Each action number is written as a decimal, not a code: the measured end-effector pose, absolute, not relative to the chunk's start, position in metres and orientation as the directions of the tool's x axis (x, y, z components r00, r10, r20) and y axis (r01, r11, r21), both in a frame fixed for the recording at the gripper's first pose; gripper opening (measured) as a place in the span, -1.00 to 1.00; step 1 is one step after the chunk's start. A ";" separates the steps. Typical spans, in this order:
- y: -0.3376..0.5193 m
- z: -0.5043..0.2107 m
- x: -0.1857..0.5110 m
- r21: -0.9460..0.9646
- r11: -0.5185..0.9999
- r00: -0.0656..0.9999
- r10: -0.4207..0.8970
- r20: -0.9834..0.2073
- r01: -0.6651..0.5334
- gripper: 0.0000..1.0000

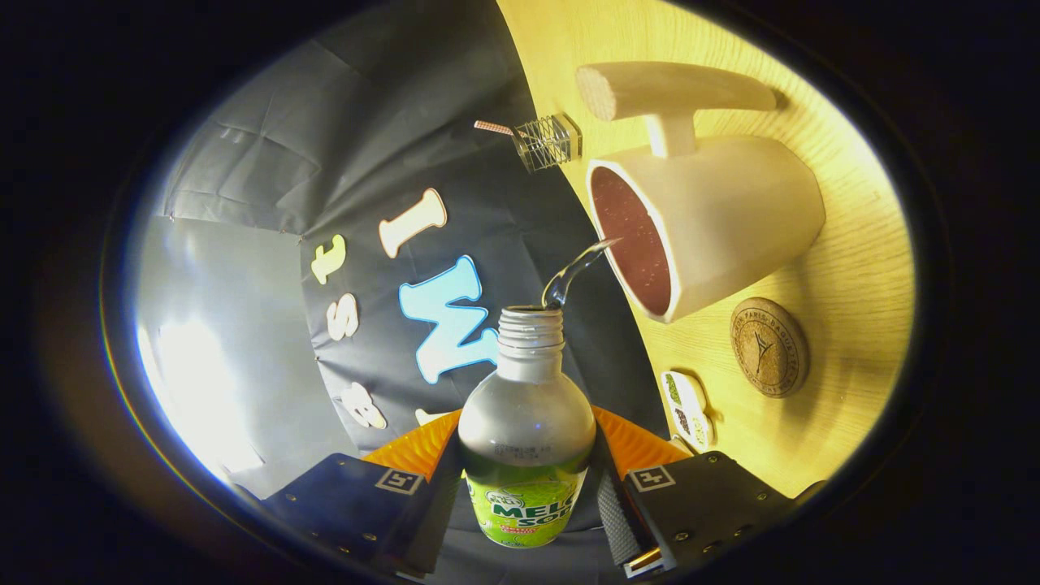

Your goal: Take the bottle from table, then pour the juice into the cup, finally place the bottle on the coaster

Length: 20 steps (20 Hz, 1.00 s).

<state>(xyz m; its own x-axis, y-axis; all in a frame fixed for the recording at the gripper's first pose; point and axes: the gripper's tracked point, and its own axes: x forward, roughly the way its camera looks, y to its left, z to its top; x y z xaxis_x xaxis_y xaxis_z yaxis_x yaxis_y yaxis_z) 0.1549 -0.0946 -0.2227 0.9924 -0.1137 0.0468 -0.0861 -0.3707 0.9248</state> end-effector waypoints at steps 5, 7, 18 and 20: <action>-0.100 -0.218 0.154 0.895 -0.434 0.989 -0.135 0.053 -0.107 0.53; -0.102 -0.217 0.152 0.886 -0.450 0.988 -0.144 0.052 -0.112 0.52; -0.114 -0.186 0.155 0.809 -0.558 0.975 -0.205 0.083 -0.186 0.53; -0.114 -0.178 0.157 0.793 -0.578 0.974 -0.210 0.087 -0.195 0.53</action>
<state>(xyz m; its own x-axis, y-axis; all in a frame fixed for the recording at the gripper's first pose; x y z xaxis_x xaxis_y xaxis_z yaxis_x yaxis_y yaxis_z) 0.1570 -0.1144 -0.1784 0.9738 -0.2101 0.0866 -0.1951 -0.5777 0.7926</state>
